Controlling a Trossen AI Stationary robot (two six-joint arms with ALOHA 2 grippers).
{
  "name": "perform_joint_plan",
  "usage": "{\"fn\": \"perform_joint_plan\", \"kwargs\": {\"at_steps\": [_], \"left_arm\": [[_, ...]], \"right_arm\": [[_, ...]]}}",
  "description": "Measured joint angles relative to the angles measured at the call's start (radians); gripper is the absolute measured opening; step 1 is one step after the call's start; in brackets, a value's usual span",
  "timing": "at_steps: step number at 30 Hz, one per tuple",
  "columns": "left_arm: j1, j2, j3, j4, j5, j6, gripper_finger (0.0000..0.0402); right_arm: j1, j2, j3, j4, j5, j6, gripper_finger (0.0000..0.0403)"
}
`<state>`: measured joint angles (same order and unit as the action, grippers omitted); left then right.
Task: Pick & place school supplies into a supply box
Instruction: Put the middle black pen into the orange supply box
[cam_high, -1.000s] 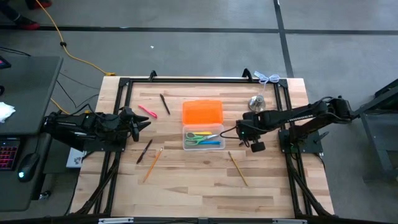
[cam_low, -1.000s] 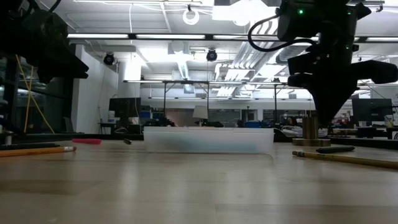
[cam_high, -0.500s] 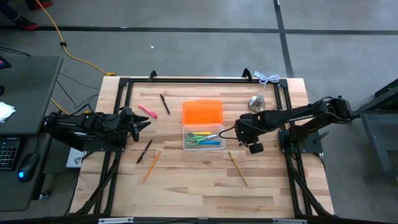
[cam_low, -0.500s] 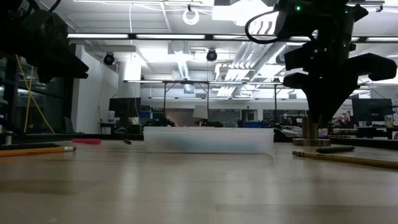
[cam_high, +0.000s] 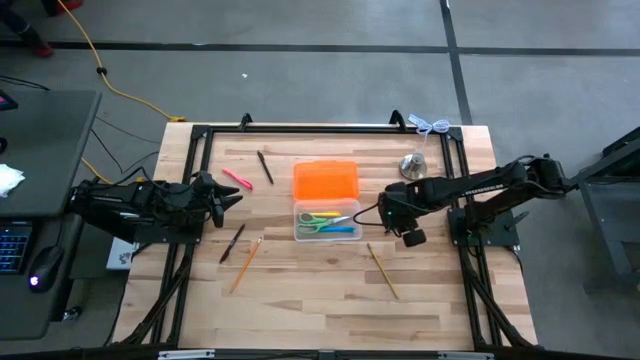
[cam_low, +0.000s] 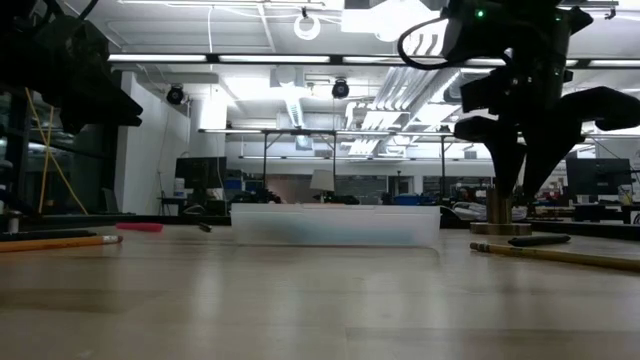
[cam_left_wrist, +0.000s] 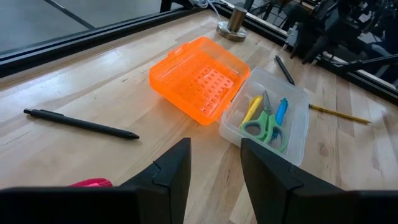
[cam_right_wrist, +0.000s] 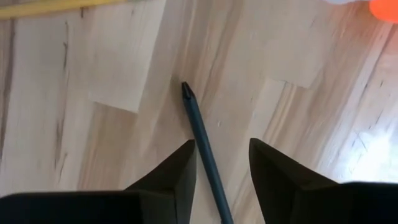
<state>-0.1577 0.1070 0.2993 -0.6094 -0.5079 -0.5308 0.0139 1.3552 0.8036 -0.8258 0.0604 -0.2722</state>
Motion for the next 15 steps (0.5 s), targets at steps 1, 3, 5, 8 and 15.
{"fn": "perform_joint_plan", "kwargs": {"at_steps": [1,3,5,8,15], "left_arm": [[0.0,0.0,0.0,0.0,0.0,0.0,0.017],[0.0,0.0,0.0,0.0,0.0,0.0,0.017],[0.0,0.0,0.0,0.0,0.0,0.0,0.017],[0.0,0.0,0.0,0.0,0.0,0.001,0.017],[0.0,0.0,0.0,-0.017,-0.002,0.001,0.017]], "right_arm": [[0.0,0.0,0.0,-0.008,0.01,0.0,0.0126],[0.0,0.0,0.0,-0.016,0.032,0.0,0.0126],[0.0,0.0,0.0,-0.015,0.038,-0.002,0.0126],[0.0,0.0,0.0,-0.015,0.022,-0.002,0.0126],[-0.001,0.03,0.0,-0.014,0.001,0.018,0.0126]]}}
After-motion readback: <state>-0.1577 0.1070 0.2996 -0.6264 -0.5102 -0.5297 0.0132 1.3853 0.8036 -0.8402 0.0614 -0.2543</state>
